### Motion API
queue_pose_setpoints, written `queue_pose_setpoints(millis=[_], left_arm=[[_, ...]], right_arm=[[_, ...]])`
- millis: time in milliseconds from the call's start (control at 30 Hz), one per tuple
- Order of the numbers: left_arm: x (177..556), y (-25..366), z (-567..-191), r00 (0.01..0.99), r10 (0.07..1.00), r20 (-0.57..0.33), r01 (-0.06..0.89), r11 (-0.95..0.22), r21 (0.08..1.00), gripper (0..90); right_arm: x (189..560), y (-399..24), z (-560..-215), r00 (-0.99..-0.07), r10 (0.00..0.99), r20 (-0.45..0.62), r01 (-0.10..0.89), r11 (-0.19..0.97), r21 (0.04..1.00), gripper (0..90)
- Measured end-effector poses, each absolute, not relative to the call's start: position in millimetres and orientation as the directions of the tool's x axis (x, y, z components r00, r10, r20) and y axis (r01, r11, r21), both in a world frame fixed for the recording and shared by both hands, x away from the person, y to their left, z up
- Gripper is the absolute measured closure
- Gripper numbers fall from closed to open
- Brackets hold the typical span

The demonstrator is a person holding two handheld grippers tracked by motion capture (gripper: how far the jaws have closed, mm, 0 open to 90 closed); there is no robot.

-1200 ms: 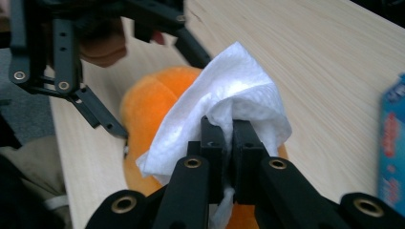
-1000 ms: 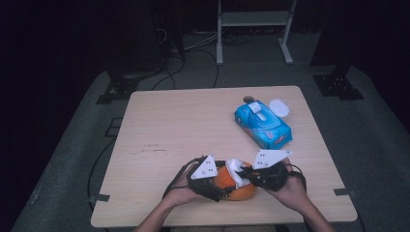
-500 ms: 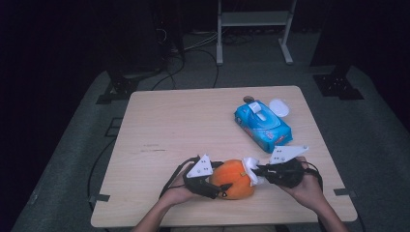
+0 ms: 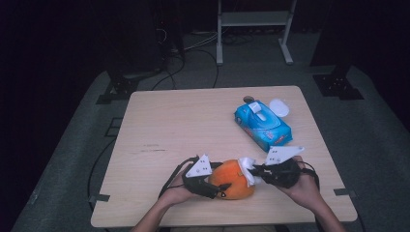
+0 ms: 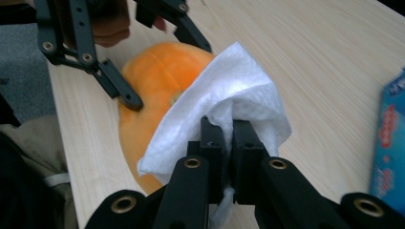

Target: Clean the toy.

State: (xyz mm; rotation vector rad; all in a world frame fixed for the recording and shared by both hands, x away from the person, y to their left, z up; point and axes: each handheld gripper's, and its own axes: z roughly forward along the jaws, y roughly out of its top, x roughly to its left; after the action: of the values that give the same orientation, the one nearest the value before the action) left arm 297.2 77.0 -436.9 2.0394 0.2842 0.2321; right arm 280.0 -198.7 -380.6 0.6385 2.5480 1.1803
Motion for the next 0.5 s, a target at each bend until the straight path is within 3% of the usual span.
queue_pose_setpoints(millis=[267,500], left_arm=[[300,80,-439,0.951,0.307,0.022,0.122,-0.441,0.889,26.9],[293,72,-437,0.961,0.273,0.054,0.078,-0.451,0.889,26.5]], right_arm=[[284,-217,-388,-0.857,0.515,-0.010,0.334,0.571,0.750,84.7],[282,-207,-383,-0.881,0.474,0.005,0.299,0.546,0.782,84.9]])
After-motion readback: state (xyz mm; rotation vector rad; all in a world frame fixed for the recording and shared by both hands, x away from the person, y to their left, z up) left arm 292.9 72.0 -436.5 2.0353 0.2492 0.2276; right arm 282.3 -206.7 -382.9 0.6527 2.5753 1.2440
